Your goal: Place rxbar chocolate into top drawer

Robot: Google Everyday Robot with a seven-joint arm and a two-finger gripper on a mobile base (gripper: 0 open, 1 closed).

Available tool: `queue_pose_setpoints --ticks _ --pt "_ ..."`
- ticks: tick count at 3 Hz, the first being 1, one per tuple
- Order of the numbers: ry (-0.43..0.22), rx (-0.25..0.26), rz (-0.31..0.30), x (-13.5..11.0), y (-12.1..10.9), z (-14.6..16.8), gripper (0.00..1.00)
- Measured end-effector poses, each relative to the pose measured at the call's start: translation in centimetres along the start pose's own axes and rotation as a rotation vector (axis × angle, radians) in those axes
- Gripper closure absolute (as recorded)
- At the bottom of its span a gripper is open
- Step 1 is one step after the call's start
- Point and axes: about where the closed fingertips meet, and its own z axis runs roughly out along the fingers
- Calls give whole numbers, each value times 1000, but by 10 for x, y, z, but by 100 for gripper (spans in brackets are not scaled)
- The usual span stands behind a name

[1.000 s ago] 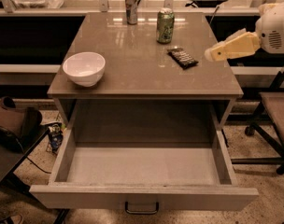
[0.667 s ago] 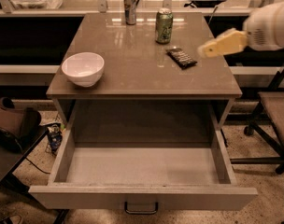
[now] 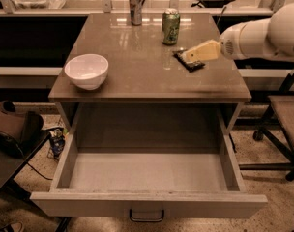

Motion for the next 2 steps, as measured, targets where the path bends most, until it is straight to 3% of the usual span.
queue_pose_setpoints --ticks 2 --pt "-42 -86 39 28 14 65 0"
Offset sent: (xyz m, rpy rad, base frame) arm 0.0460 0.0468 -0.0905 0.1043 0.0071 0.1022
